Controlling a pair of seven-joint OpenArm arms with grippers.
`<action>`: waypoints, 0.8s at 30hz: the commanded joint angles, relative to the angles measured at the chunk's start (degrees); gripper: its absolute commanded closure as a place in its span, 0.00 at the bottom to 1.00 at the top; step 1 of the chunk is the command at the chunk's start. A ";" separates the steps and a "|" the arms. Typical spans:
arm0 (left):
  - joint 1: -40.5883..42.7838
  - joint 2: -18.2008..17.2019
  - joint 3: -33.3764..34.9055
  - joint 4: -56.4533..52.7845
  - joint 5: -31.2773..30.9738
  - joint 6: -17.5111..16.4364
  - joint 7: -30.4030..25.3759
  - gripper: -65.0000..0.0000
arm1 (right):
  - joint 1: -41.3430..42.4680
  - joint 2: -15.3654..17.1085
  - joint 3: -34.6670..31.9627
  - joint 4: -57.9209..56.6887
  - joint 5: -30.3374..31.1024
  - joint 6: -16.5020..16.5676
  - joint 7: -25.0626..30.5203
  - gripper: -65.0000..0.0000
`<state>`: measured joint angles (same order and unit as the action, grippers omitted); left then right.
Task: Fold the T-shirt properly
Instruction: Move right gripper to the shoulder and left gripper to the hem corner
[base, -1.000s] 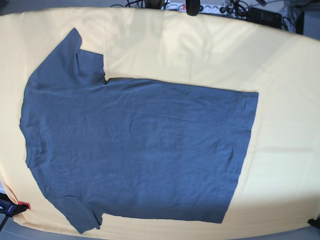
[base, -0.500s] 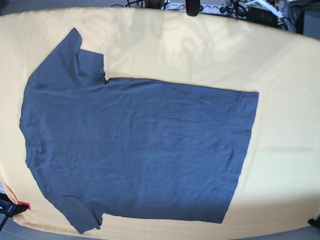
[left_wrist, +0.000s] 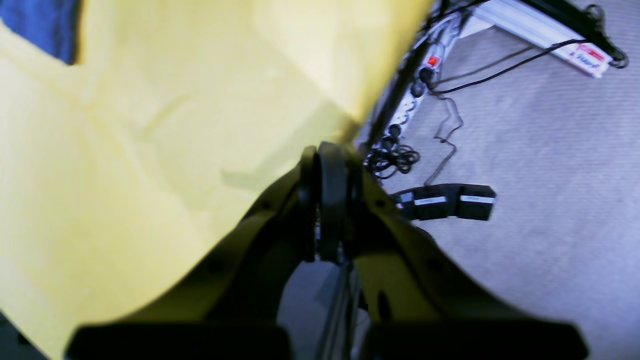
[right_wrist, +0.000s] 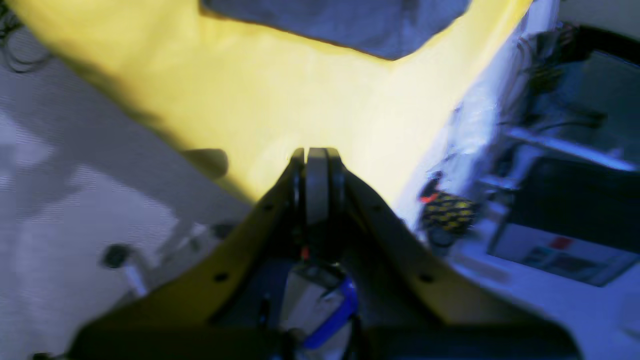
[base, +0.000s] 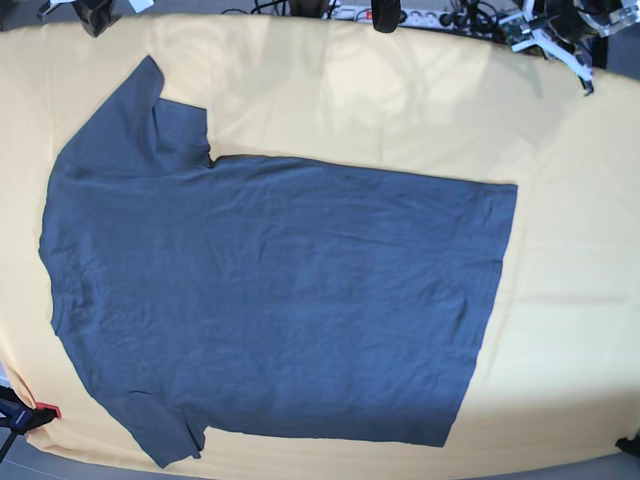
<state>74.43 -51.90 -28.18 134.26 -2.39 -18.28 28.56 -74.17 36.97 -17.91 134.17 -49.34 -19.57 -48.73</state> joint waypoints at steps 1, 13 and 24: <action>0.57 -0.31 -0.83 0.74 -0.07 0.39 -0.46 1.00 | -0.83 0.22 0.02 0.83 -3.50 -1.16 0.07 1.00; -2.69 -0.50 -1.31 0.74 -0.04 1.40 -0.72 1.00 | 0.98 0.35 11.19 0.83 4.90 0.90 7.28 1.00; -12.57 -0.81 -1.31 0.74 1.75 2.45 -3.23 1.00 | 6.10 0.35 16.46 0.83 19.47 9.88 15.69 1.00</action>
<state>61.67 -52.25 -29.17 134.26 -0.49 -16.19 25.91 -67.46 36.95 -1.76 134.19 -28.62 -8.47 -33.63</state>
